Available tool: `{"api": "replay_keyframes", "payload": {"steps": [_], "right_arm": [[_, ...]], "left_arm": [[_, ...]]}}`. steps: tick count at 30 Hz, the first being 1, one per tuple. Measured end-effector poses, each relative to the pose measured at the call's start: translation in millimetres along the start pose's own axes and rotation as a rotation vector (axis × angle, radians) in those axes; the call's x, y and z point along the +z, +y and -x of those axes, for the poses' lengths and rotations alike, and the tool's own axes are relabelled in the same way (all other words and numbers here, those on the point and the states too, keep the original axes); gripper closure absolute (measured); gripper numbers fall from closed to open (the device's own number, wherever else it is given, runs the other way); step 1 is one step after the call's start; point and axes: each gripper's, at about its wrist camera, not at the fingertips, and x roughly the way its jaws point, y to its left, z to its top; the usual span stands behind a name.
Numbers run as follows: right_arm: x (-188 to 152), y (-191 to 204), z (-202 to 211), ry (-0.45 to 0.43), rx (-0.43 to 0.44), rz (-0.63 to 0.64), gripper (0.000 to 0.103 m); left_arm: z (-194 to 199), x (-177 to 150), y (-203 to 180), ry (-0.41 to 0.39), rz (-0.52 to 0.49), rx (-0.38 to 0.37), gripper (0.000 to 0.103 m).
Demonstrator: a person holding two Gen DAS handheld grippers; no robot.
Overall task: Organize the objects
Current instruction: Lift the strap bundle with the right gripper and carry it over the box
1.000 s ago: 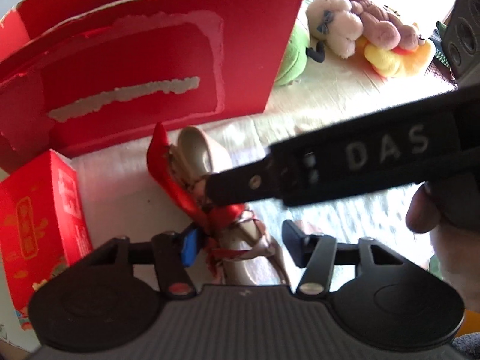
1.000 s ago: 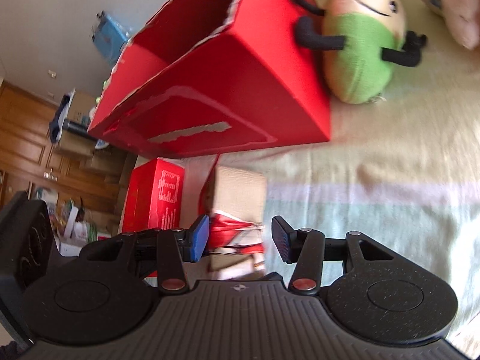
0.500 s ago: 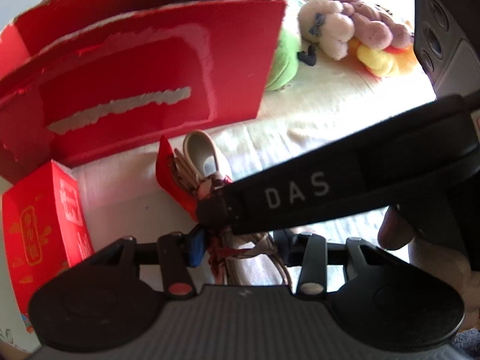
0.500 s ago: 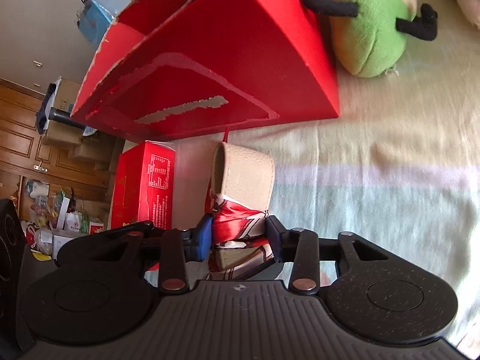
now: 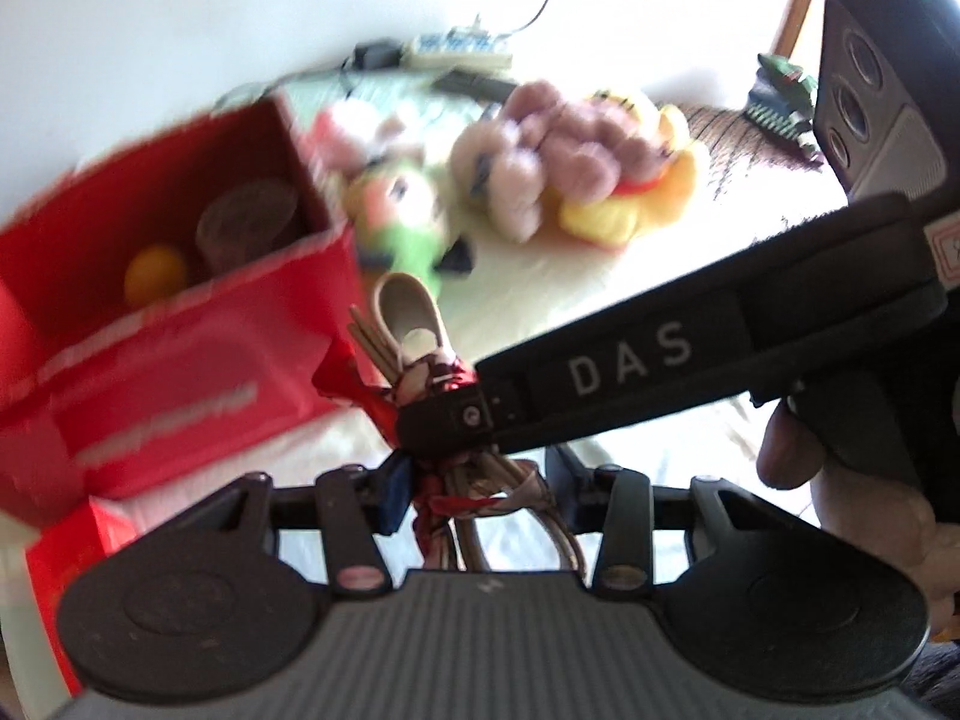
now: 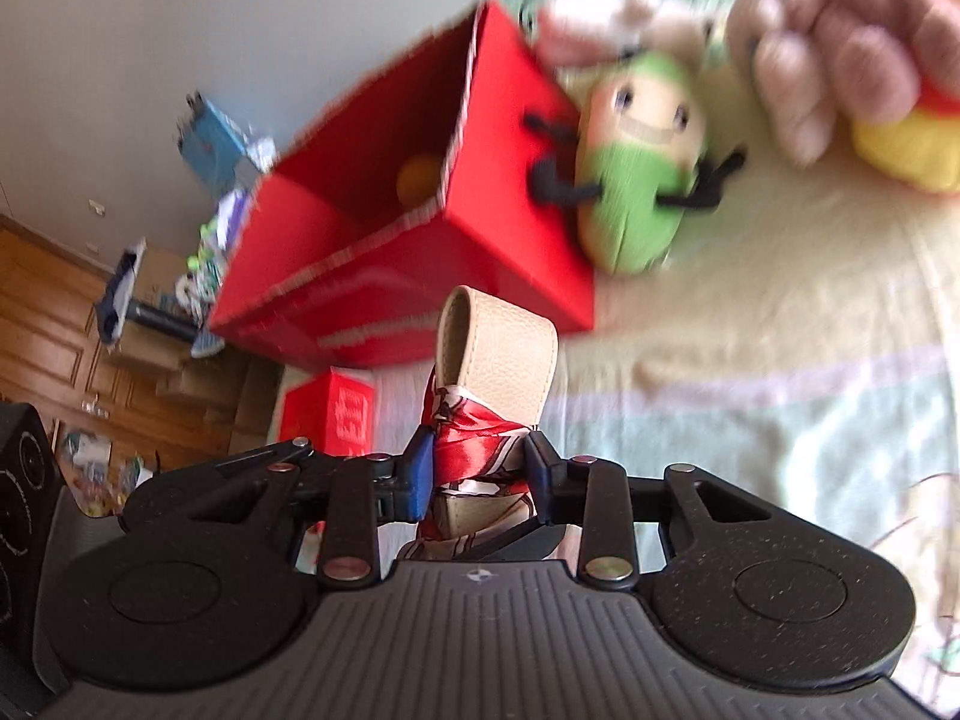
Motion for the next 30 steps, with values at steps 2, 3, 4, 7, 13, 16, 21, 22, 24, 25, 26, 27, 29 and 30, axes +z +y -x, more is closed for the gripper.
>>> {"api": "replay_keyframes", "payload": {"steps": [2,3,4,7,13,16,21,22,24,25,26,27,29,30], "right_arm": [[5,11,3,-0.040,0.005,0.005,0.069],[8,12,9,-0.060,0.010,0.009,0.069],[12,14,14,-0.079,0.016,0.016,0.069],[25,18,31,-0.132,0.037,0.045,0.069],[61,40,44,-0.195,0.091,0.142,0.069],[80,59,36,-0.204,0.114,0.195,0.069],[107,87,-1,-0.178,0.136,0.221,0.069],[112,92,-11,-0.167,0.140,0.224,0.069],[121,100,-33,-0.140,0.142,0.214,0.070],[124,104,-44,-0.122,0.139,0.205,0.070],[128,107,-56,-0.106,0.135,0.198,0.071],[130,110,-67,-0.092,0.132,0.192,0.071],[134,114,-89,-0.059,0.119,0.178,0.072],[136,116,-100,-0.040,0.108,0.172,0.072]], "left_arm": [[5,11,-10,-0.038,-0.022,0.000,0.060],[10,17,-14,-0.059,-0.035,0.005,0.060],[9,23,-16,-0.078,-0.046,0.011,0.060],[22,41,-16,-0.133,-0.065,0.032,0.060],[59,62,19,-0.217,-0.069,0.105,0.060],[70,75,41,-0.239,-0.061,0.151,0.060],[73,80,94,-0.218,-0.025,0.189,0.060],[71,80,105,-0.209,-0.021,0.196,0.060],[64,79,126,-0.181,-0.016,0.211,0.060],[58,80,135,-0.164,-0.015,0.218,0.059],[52,80,143,-0.148,-0.017,0.227,0.059],[48,78,154,-0.131,-0.020,0.235,0.059],[41,72,171,-0.090,-0.020,0.238,0.059],[34,71,180,-0.069,-0.011,0.230,0.059]]}}
